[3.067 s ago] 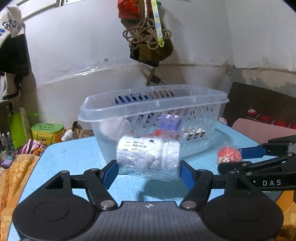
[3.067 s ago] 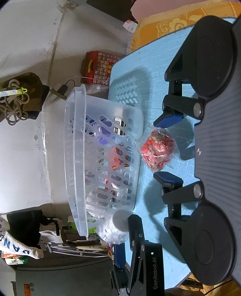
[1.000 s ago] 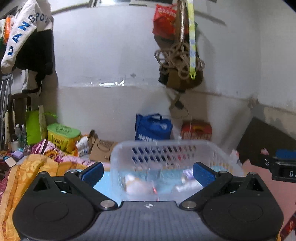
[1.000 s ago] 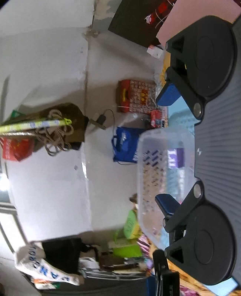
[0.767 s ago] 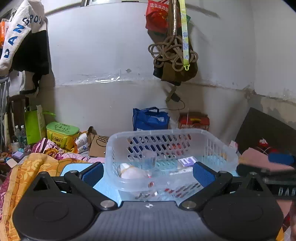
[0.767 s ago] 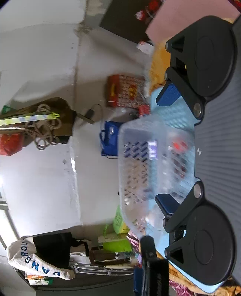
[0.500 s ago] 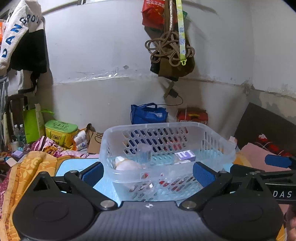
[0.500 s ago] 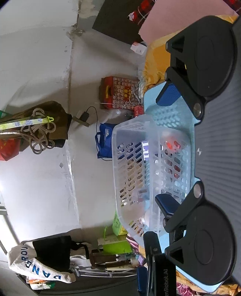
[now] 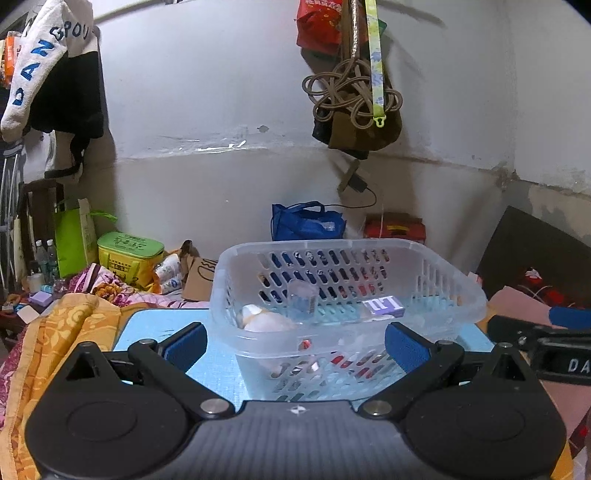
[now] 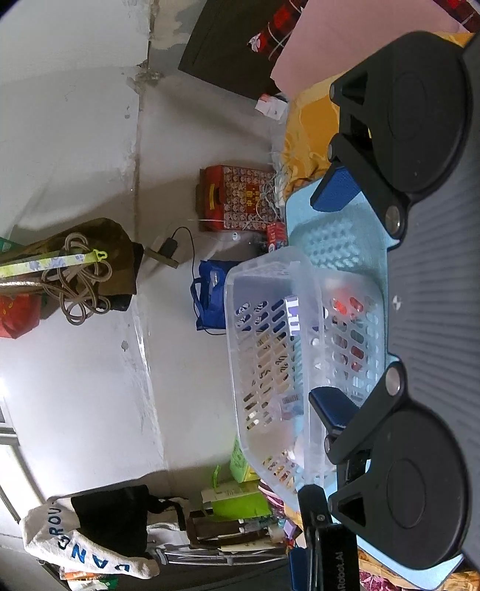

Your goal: Organize objects

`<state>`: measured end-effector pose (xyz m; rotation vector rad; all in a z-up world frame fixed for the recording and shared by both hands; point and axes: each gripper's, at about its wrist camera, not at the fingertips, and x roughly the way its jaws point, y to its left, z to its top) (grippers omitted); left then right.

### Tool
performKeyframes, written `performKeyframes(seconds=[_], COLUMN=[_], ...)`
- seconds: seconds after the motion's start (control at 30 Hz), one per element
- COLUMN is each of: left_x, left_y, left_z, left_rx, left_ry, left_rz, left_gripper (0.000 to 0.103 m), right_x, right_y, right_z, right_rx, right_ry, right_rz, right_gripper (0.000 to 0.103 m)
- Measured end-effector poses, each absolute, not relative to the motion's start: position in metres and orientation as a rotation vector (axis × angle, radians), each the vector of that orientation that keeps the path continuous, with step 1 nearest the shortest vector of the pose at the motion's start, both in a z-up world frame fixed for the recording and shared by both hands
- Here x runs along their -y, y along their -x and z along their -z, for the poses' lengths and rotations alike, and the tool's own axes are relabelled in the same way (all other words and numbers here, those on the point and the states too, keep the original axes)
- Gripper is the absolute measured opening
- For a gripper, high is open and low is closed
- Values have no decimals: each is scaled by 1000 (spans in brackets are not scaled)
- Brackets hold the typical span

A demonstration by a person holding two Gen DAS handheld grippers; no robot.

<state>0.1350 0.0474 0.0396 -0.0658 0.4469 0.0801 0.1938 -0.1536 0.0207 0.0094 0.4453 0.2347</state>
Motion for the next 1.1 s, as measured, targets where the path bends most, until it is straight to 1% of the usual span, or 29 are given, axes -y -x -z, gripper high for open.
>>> performKeyframes(seconds=[0.6,1.1], left_x=[-51,-52], left_y=[-132,-131], left_z=[-40,-41], left_rx=[-448,-446], left_ry=[74,75], left_rz=[-79,-73], left_gripper=[103,103], right_x=[145,144], right_y=[-185,-186], right_z=[-23,-24], right_rx=[-409,-420], right_ry=[30,23], right_rz=[-247,-254], right_gripper=[103,103])
